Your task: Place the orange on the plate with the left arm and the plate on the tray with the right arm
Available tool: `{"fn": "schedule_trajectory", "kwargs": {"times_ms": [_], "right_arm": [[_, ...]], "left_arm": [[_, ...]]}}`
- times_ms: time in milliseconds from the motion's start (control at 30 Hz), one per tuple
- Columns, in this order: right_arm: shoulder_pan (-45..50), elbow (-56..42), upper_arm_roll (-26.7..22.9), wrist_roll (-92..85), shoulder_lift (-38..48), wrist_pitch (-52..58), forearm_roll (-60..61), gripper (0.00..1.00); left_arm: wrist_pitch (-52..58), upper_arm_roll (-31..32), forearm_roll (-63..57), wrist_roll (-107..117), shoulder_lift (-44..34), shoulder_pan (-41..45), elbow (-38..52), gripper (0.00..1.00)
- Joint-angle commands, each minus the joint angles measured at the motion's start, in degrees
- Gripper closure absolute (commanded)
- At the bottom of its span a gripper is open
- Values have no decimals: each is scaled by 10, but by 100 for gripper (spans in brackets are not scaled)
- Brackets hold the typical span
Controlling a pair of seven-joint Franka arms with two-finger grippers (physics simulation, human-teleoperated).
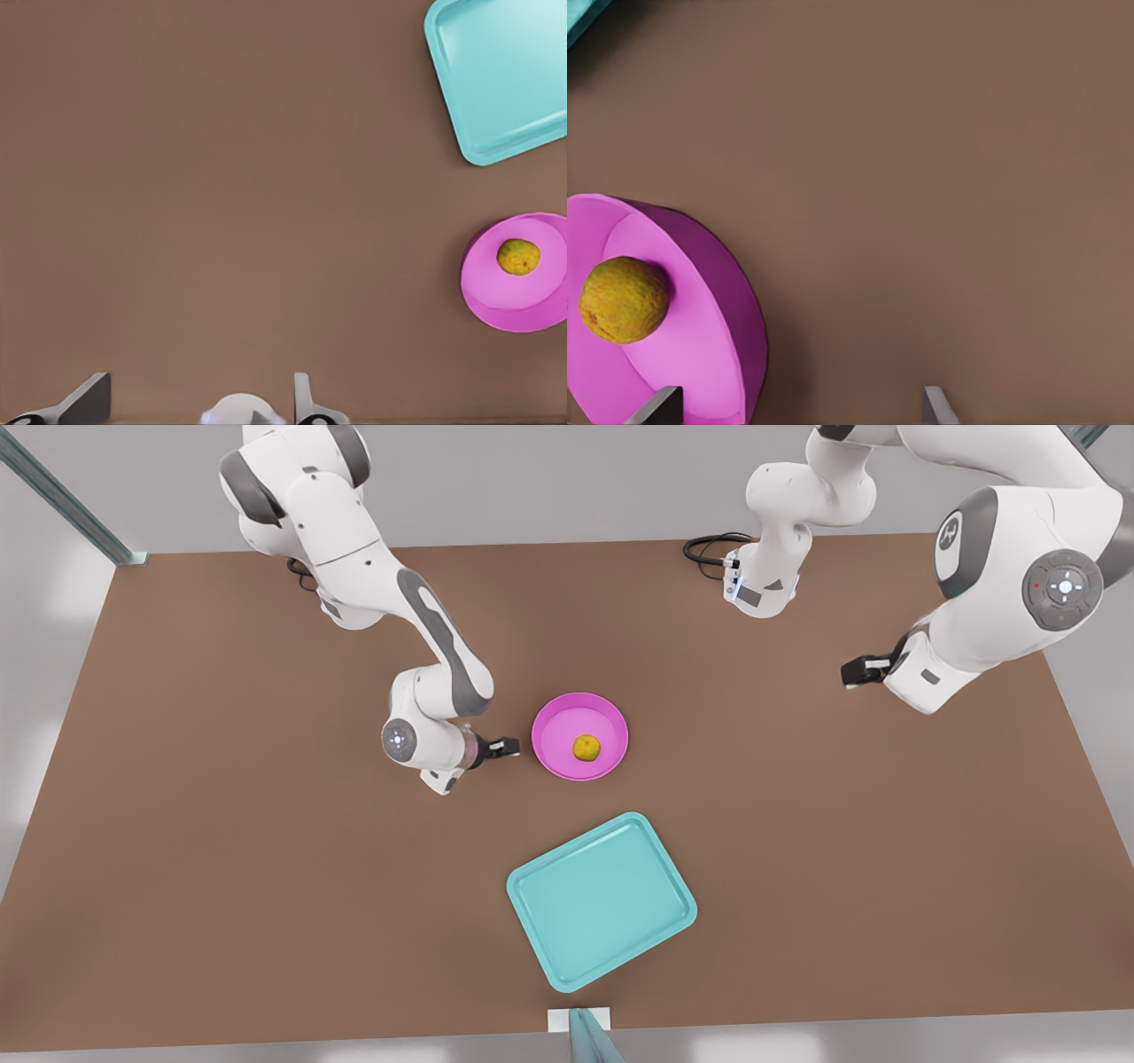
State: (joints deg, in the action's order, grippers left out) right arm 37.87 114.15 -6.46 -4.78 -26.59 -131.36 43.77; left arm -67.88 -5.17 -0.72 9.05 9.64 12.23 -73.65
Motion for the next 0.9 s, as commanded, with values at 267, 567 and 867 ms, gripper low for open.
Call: {"fn": "schedule_trajectory", "kwargs": {"times_ms": [267, 567, 867], "right_arm": [[3, -16, 43, -101, -18, 50, 33, 0], [8, -81, 54, -173, -95, 82, 33, 0], [19, -104, 55, -169, -123, 75, 35, 0]], "left_arm": [[15, 1, 0, -94, -2, 0, 1, 0], [19, 1, 0, -93, -2, 0, 1, 0], [27, 1, 0, -93, -4, 0, 1, 0]]}}
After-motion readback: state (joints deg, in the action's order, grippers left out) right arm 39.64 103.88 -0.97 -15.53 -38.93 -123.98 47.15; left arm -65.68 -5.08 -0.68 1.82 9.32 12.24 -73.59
